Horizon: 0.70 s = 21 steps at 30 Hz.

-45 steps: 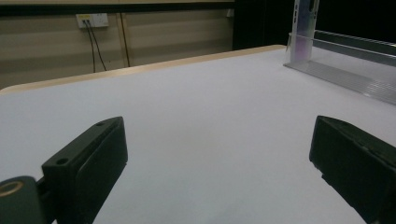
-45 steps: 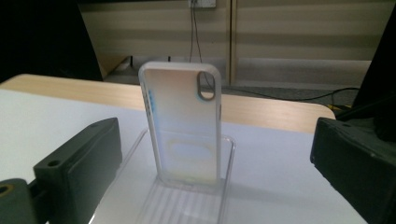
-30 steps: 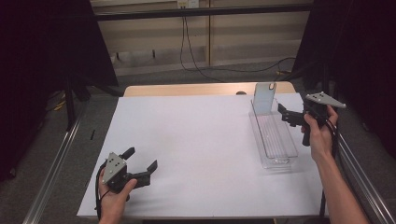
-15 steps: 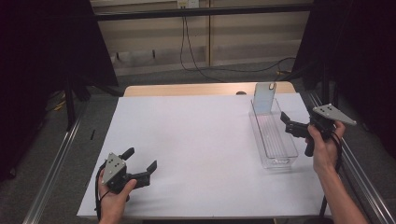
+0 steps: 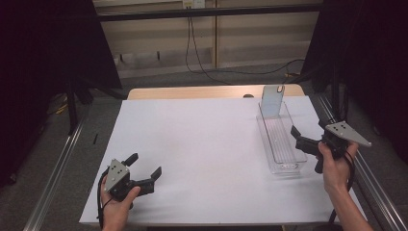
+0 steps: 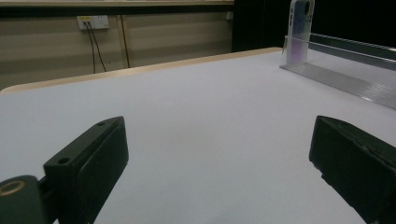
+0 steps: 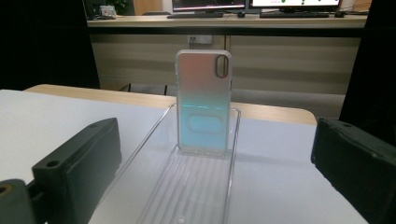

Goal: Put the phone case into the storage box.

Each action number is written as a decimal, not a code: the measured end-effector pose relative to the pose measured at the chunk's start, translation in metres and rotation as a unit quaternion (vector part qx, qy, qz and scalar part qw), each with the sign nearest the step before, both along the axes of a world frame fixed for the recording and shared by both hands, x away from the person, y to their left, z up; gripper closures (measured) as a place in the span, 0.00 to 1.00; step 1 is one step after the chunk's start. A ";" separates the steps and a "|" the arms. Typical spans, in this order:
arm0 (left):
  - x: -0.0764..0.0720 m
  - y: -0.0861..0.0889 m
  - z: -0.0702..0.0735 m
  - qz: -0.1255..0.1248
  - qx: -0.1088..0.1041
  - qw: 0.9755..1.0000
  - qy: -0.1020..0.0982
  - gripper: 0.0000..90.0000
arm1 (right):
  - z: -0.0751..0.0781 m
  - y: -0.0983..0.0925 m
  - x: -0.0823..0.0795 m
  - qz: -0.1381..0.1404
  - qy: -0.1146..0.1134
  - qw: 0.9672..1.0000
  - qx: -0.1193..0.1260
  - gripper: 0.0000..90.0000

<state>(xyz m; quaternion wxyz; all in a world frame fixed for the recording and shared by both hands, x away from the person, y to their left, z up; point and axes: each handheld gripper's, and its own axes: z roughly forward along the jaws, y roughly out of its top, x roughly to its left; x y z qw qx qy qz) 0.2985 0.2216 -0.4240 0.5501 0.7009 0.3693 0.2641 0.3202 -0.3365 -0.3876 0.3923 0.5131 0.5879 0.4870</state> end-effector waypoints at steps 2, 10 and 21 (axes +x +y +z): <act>0.000 0.001 0.000 0.001 0.001 1.000 -0.001 0.05 | -0.002 0.001 -0.005 0.000 0.002 1.000 -0.001 0.01; -0.002 0.001 0.000 0.006 -0.005 1.000 0.002 0.05 | -0.013 0.010 -0.021 0.002 0.004 1.000 -0.008 0.00; -0.004 0.003 0.000 0.008 -0.004 1.000 -0.004 0.05 | -0.024 0.022 -0.045 0.008 0.004 1.000 -0.010 0.00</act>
